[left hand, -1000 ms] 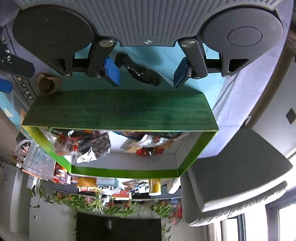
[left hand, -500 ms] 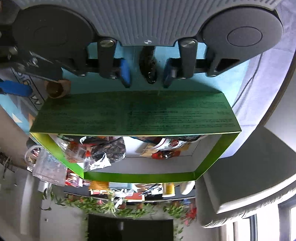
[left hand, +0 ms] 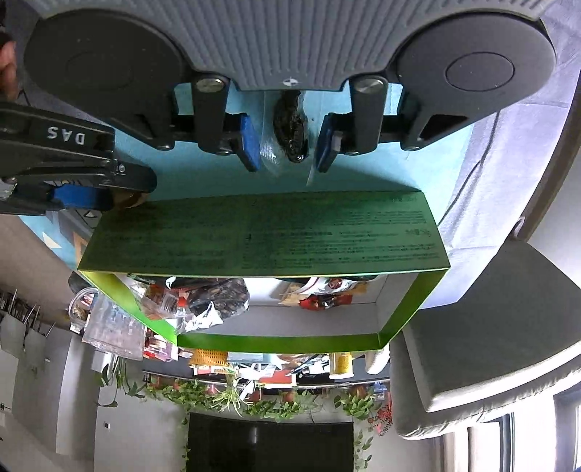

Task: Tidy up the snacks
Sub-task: 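Grasp the black stick packet with the left tool while the right grasps the brown round chocolate, then carry the black packet over the box while the right tool carries the brown chocolate there, then release the black packet into the box while the right tool releases the brown chocolate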

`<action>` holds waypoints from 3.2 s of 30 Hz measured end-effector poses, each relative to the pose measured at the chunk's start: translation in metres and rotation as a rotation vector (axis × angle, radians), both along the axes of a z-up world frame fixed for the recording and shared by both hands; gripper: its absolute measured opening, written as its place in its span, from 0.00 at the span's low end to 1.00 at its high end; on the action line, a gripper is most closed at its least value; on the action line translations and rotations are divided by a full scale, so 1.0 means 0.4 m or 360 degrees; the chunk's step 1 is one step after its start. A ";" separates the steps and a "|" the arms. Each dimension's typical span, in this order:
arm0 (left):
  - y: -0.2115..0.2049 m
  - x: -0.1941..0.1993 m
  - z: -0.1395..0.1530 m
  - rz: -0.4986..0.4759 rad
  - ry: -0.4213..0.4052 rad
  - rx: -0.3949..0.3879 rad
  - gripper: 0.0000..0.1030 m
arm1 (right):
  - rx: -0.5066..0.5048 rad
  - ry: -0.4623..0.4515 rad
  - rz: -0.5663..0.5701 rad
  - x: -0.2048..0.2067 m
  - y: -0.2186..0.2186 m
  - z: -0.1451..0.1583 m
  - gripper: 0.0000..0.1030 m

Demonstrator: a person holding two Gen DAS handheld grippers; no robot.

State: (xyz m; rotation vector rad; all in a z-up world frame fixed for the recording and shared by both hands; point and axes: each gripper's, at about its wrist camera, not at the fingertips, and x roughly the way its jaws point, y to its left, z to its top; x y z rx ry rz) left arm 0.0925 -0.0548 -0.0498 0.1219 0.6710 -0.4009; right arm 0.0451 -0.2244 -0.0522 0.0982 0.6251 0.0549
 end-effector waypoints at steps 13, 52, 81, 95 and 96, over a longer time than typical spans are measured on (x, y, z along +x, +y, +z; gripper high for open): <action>0.036 -0.036 0.057 0.0017 -0.0091 -0.0069 0.31 | 0.0009 -0.0074 0.0073 -0.072 0.013 0.038 0.36; -0.031 0.170 0.220 0.0019 -0.0477 -0.0012 0.31 | 0.0065 -0.0416 0.0047 0.106 -0.034 0.171 0.37; -0.054 0.196 0.131 -0.0015 -0.0328 0.0073 0.44 | 0.0034 -0.0290 -0.0023 0.160 -0.018 0.124 0.43; -0.010 0.066 0.145 0.0026 -0.0335 0.0009 0.46 | 0.0024 -0.0292 0.0049 0.062 0.021 0.129 0.43; -0.009 0.054 0.146 0.0020 -0.0333 0.0004 0.46 | 0.0026 -0.0288 0.0053 0.056 0.024 0.129 0.43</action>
